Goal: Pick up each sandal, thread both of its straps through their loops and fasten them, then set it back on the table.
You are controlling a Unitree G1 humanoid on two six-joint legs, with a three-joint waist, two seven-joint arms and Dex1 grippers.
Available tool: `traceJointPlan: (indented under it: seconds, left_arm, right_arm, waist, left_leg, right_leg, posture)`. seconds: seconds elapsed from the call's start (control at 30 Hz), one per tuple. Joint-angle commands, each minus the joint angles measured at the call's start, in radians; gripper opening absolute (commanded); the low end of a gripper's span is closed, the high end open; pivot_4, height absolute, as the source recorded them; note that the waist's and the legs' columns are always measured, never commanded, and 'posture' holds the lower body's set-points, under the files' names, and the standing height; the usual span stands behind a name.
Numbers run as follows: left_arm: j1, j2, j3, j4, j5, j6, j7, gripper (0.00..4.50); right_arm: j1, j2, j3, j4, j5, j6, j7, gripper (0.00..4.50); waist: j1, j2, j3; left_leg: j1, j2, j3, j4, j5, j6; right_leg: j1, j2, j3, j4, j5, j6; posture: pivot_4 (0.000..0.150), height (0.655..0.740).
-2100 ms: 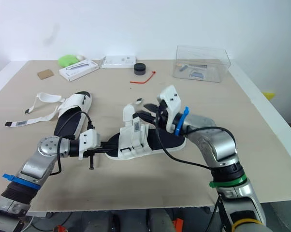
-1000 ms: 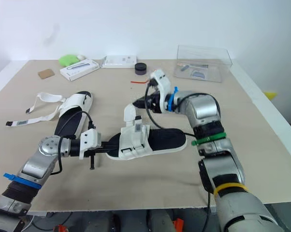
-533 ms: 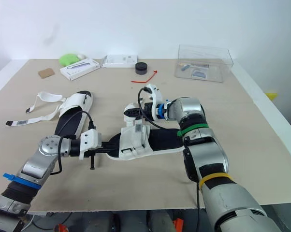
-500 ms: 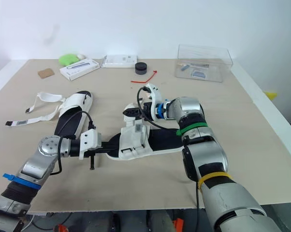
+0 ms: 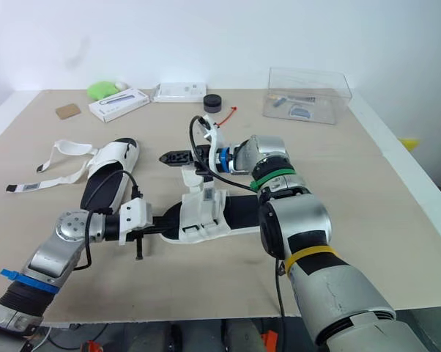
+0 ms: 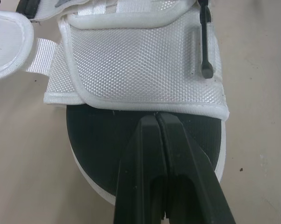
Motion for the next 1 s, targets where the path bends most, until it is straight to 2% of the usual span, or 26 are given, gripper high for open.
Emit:
traceJointPlan:
  seconds: [0.03,0.23,0.3,0.33,0.37,0.4,0.43,0.47,0.5,0.53,0.63,0.77,0.87,1.0]
  left_arm:
    - [0.043,0.028,-0.024,0.015,0.044,0.037,-0.002,0.00]
    - [0.044,0.025,-0.028,0.016,0.047,0.038,-0.001,0.00]
    - [0.038,0.021,-0.031,0.023,0.049,0.036,-0.001,0.00]
    - [0.035,0.019,-0.032,0.026,0.050,0.035,-0.001,0.00]
    - [0.032,0.018,-0.034,0.029,0.051,0.034,-0.002,0.00]
    - [0.031,0.016,-0.035,0.031,0.051,0.033,-0.002,0.00]
    - [0.029,0.015,-0.036,0.032,0.051,0.032,-0.003,0.00]
    - [0.029,0.014,-0.037,0.033,0.051,0.031,-0.004,0.00]
    - [0.029,0.014,-0.038,0.033,0.051,0.031,-0.006,0.00]
    - [0.029,0.014,-0.039,0.034,0.051,0.031,-0.007,0.00]
    - [0.029,0.015,-0.038,0.035,0.049,0.031,-0.010,0.00]
    - [0.033,0.017,-0.034,0.031,0.043,0.030,-0.015,0.00]
    - [0.038,0.018,-0.028,0.027,0.031,0.032,-0.022,0.00]
    - [0.033,0.017,-0.027,0.029,0.031,0.034,-0.027,0.00]
  right_arm:
    - [-0.058,0.000,-0.049,0.000,0.014,-0.038,-0.013,4.46]
    - [-0.089,-0.011,-0.119,0.019,0.031,-0.037,-0.036,4.46]
    - [-0.086,-0.012,-0.128,0.020,0.028,-0.038,-0.046,3.95]
    - [-0.082,-0.013,-0.130,0.019,0.026,-0.038,-0.046,3.86]
    - [-0.079,-0.014,-0.129,0.018,0.025,-0.038,-0.043,3.49]
    - [-0.073,-0.015,-0.122,0.015,0.017,-0.042,-0.034,2.91]
    - [-0.068,-0.015,-0.114,0.010,0.010,-0.045,-0.021,2.69]
    - [-0.064,-0.016,-0.107,0.005,0.004,-0.048,-0.007,2.09]
    - [-0.061,-0.016,-0.106,-0.001,0.002,-0.054,0.003,1.71]
    - [-0.060,-0.018,-0.103,-0.008,0.001,-0.058,0.018,1.60]
    - [-0.044,-0.022,-0.041,-0.044,-0.045,-0.113,0.104,0.18]
    - [0.073,-0.048,0.160,-0.275,-0.158,-0.351,0.329,0.08]
    - [0.268,-0.098,0.284,-0.576,-0.258,-0.880,0.396,0.08]
    - [0.387,-0.173,0.369,-0.698,-0.331,-1.425,0.446,0.08]
  waist:
    - [0.000,0.000,0.000]
    - [-0.001,0.000,0.000]
    - [-0.002,0.000,0.000]
    - [-0.003,0.000,0.000]
    - [-0.007,0.000,0.000]
    - [-0.007,0.000,0.000]
    - [-0.008,0.000,0.000]
    - [-0.009,0.000,0.000]
    - [-0.009,0.000,0.000]
    - [-0.009,0.000,0.000]
    - [-0.010,0.000,0.000]
    - [-0.009,0.000,0.000]
    - [-0.009,0.000,0.000]
    - [-0.012,0.001,0.001]
  left_leg:
    - [0.000,0.000,0.000,0.000,0.000,0.000]
    - [0.000,0.000,0.000,-0.001,0.000,0.000]
    - [0.000,0.000,0.000,-0.001,0.000,0.000]
    - [0.000,0.000,0.000,-0.001,0.000,0.000]
    - [0.000,0.000,0.000,-0.001,0.000,0.000]
    - [0.000,0.000,0.000,-0.001,0.000,0.000]
    - [0.000,0.000,-0.001,-0.001,0.000,0.000]
    - [-0.001,0.000,-0.001,-0.001,0.000,0.000]
    - [-0.001,0.000,-0.001,-0.001,0.000,0.000]
    - [-0.001,0.000,-0.001,-0.001,0.000,0.000]
    - [-0.001,0.000,-0.001,-0.001,0.000,0.000]
    - [-0.001,0.000,-0.001,0.000,0.000,0.000]
    - [-0.001,-0.001,-0.003,0.000,-0.001,-0.002]
    - [-0.001,-0.001,-0.002,0.000,-0.003,-0.005]
  right_leg:
    - [0.000,0.000,0.000,0.000,0.000,0.000]
    - [0.000,0.000,0.000,0.000,-0.001,-0.001]
    - [0.000,0.000,0.000,0.000,-0.001,-0.001]
    - [0.000,0.000,0.000,0.000,-0.001,-0.001]
    - [0.000,0.000,0.000,0.000,-0.001,-0.001]
    - [0.000,0.000,0.000,0.000,-0.001,0.000]
    - [0.000,0.000,0.000,0.000,-0.001,0.000]
    - [0.000,0.000,0.000,0.000,-0.001,0.000]
    - [0.000,0.000,0.000,0.000,-0.001,0.000]
    - [0.000,0.000,0.000,0.000,-0.001,0.000]
    - [0.000,0.000,0.000,0.000,-0.001,0.000]
    - [0.000,0.000,-0.001,0.000,-0.001,0.001]
    - [0.000,-0.001,-0.003,0.000,-0.002,0.003]
    - [0.000,-0.001,-0.002,0.000,-0.004,0.005]
  posture:
    - [0.150,0.7400]
    - [0.150,0.7400]
    - [0.150,0.7400]
    - [0.150,0.7400]
    - [0.150,0.7400]
    - [0.150,0.7400]
    - [0.150,0.7400]
    - [0.150,0.7400]
    - [0.150,0.7400]
    - [0.150,0.7400]
    - [0.150,0.7400]
    - [0.150,0.7400]
    - [0.150,0.7400]
    - [0.150,0.7400]
